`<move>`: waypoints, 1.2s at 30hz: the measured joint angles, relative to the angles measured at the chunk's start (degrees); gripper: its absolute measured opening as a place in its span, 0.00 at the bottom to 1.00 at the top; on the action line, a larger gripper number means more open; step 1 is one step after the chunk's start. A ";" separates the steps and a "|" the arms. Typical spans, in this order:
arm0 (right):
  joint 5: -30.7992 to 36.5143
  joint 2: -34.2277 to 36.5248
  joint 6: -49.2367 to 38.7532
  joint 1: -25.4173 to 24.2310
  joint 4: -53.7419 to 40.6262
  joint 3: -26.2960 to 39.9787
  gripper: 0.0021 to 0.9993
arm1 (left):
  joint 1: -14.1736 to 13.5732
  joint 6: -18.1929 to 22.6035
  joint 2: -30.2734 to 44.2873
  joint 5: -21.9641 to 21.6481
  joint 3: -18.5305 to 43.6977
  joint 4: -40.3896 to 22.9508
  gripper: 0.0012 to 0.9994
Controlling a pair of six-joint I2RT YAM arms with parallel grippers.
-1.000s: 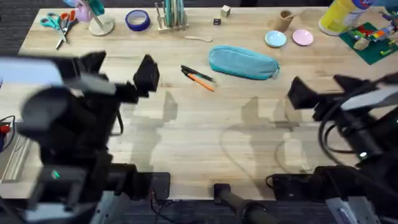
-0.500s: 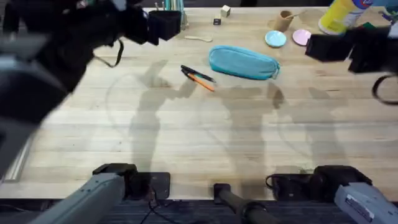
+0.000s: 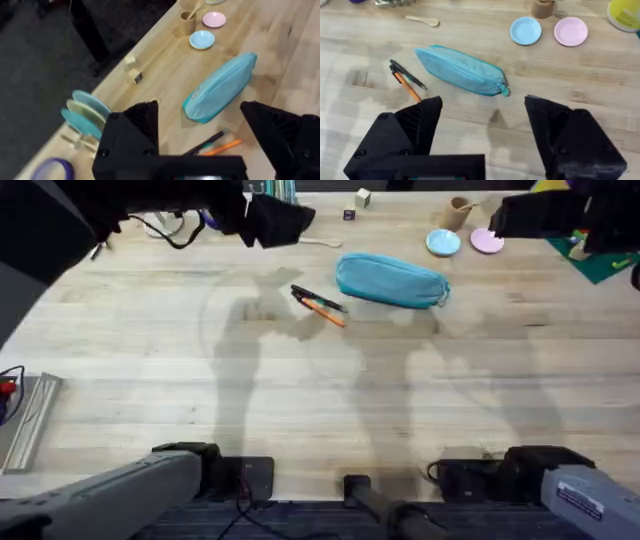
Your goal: Unzip the bag, pick up the pens from the table one at a time and place them inside, then zip the bag closed.
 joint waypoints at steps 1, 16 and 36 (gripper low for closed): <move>-0.11 0.00 0.01 0.00 -0.04 0.00 1.00 | 0.00 2.41 0.38 0.53 0.04 -0.02 0.99; -0.76 0.00 0.00 0.00 -0.33 0.00 1.00 | 0.00 16.55 5.63 7.16 0.04 -2.34 0.99; -0.75 0.02 0.01 0.00 -0.20 0.02 1.00 | -2.58 19.92 19.54 13.09 0.09 17.12 0.99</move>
